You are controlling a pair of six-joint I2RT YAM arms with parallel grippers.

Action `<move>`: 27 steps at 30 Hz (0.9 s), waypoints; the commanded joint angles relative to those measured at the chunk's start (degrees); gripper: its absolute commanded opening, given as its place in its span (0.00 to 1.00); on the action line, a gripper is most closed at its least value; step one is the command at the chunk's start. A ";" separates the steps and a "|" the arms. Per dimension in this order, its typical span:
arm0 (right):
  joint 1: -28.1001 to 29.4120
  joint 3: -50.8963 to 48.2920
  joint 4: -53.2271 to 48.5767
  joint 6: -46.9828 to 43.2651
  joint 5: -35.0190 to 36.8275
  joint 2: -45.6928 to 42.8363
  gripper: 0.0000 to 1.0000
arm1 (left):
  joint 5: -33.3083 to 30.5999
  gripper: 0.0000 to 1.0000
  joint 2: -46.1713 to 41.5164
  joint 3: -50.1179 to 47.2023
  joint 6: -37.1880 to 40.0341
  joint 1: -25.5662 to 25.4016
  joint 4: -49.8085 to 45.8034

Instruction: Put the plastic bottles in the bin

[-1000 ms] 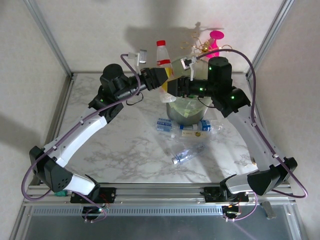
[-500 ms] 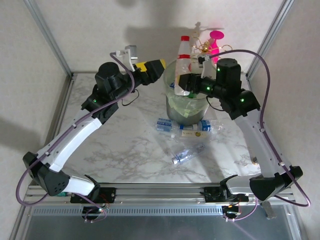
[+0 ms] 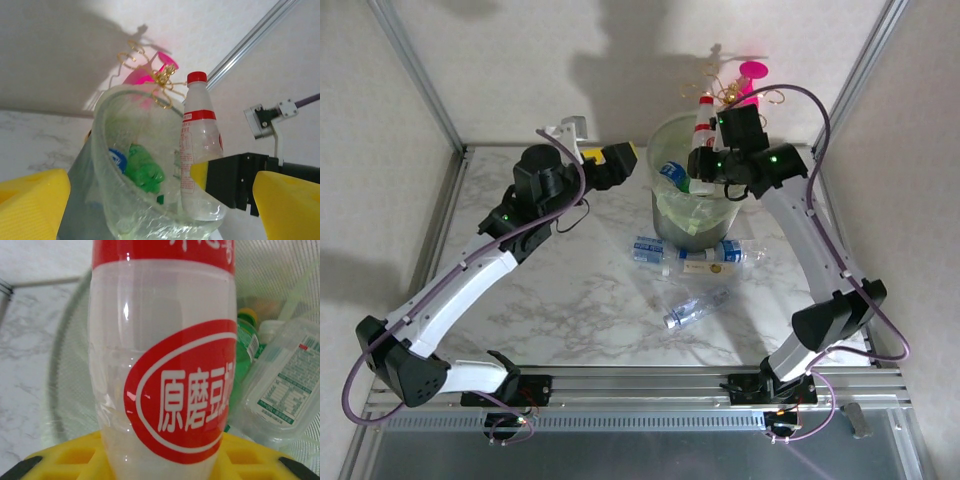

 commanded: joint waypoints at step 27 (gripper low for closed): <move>-0.11 4.75 -3.25 -0.01 6.90 6.22 0.73 | -0.98 0.94 -2.04 -2.09 0.03 0.57 -0.74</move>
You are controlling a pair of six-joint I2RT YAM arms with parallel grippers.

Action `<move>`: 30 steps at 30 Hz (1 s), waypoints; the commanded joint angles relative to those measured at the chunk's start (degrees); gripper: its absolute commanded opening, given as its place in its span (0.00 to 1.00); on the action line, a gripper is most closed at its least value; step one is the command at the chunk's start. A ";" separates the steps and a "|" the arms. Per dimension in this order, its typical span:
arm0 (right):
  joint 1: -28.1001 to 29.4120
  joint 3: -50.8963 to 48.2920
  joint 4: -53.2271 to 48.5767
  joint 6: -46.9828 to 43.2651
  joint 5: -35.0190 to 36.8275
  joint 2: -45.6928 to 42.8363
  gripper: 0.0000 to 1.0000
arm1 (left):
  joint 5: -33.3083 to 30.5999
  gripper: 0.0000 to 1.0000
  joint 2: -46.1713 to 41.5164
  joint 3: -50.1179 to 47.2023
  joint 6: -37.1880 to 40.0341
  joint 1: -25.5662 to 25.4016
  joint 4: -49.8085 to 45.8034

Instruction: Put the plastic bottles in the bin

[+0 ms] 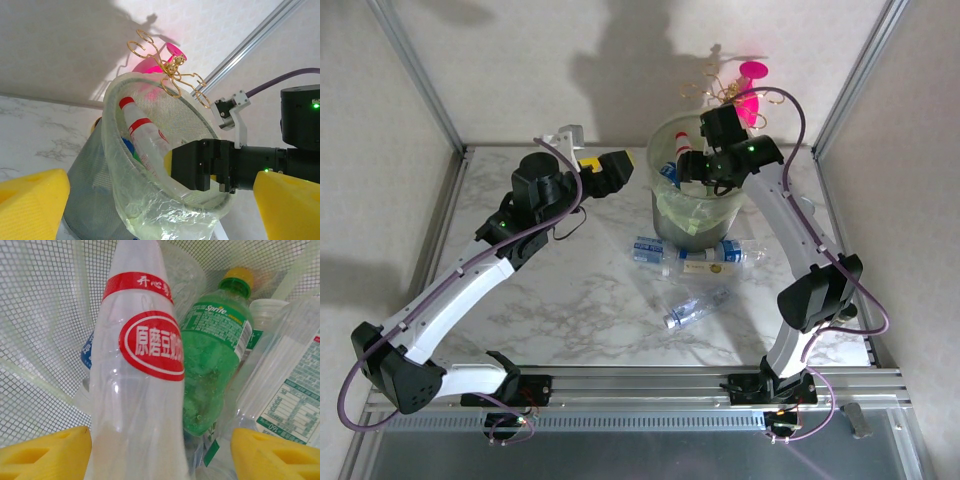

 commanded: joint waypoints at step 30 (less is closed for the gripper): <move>-0.23 6.05 5.67 1.59 3.99 -2.99 0.32 | -2.44 0.93 -1.34 -1.17 -0.28 0.42 -4.08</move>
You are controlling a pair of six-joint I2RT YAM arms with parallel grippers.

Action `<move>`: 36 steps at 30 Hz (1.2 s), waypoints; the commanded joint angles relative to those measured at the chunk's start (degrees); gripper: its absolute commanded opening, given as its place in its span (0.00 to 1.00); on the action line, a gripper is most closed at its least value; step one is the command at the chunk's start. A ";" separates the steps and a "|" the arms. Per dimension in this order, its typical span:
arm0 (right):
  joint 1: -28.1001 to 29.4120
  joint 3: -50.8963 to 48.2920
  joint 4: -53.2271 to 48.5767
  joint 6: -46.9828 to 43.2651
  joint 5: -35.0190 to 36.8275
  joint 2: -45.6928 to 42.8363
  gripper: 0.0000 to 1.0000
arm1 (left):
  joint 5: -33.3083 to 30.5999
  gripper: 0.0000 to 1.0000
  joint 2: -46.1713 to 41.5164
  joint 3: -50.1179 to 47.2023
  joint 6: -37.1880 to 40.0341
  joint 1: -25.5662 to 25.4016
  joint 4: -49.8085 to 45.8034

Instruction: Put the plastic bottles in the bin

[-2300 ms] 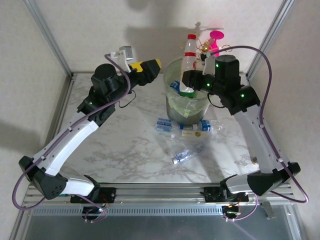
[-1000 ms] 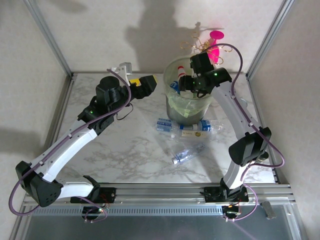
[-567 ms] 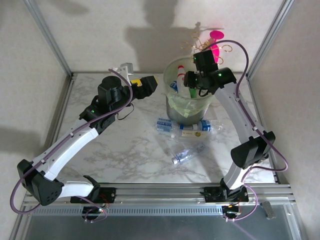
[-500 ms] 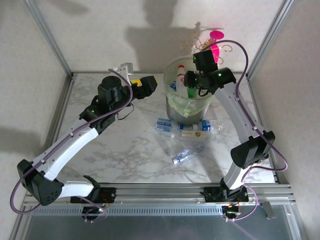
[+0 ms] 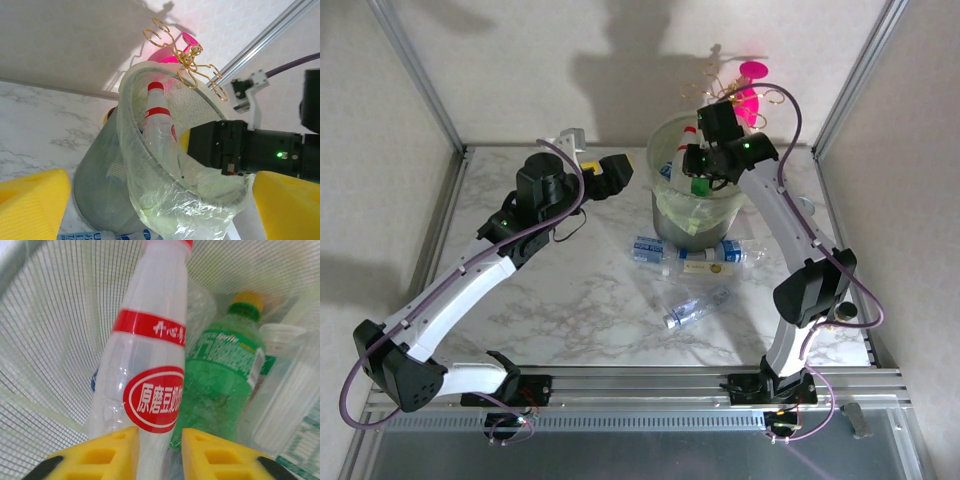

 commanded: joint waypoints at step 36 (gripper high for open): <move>18.86 -63.02 5.40 31.17 -8.39 -44.21 0.96 | -10.99 0.88 -7.44 -11.36 1.47 -7.50 -14.55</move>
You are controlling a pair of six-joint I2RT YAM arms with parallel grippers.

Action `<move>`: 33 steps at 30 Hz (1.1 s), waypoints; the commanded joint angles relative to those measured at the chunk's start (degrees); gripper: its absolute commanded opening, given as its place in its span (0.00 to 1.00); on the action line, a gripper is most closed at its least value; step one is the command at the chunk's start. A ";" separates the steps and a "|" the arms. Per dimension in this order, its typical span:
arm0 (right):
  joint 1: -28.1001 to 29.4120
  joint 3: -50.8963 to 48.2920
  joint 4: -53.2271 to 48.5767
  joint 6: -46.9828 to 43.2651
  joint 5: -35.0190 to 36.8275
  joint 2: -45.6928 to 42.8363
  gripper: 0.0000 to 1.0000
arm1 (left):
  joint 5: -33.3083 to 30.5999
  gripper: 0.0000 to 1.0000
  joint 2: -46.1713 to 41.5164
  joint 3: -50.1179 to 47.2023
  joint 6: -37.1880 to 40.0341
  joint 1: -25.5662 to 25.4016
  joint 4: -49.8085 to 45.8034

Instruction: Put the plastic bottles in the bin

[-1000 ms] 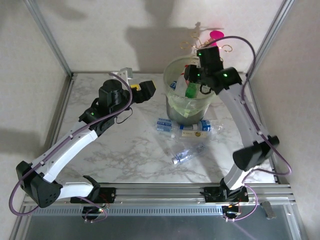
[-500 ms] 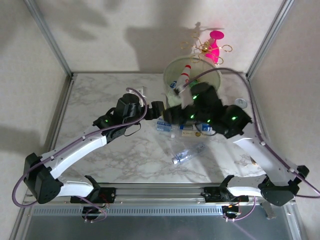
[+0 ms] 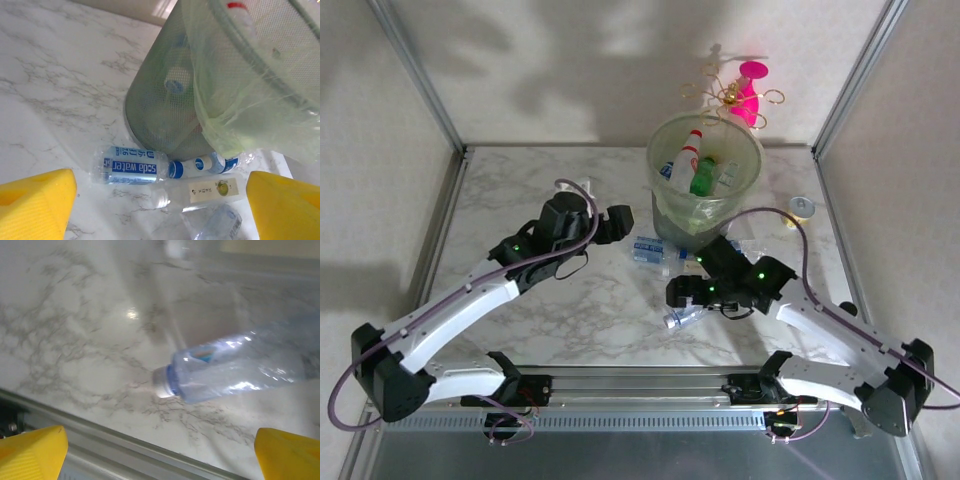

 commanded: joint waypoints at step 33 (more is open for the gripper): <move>-16.11 -20.06 22.10 42.72 -0.86 3.50 0.78 | -5.03 0.90 -14.16 0.36 5.17 -0.18 -11.66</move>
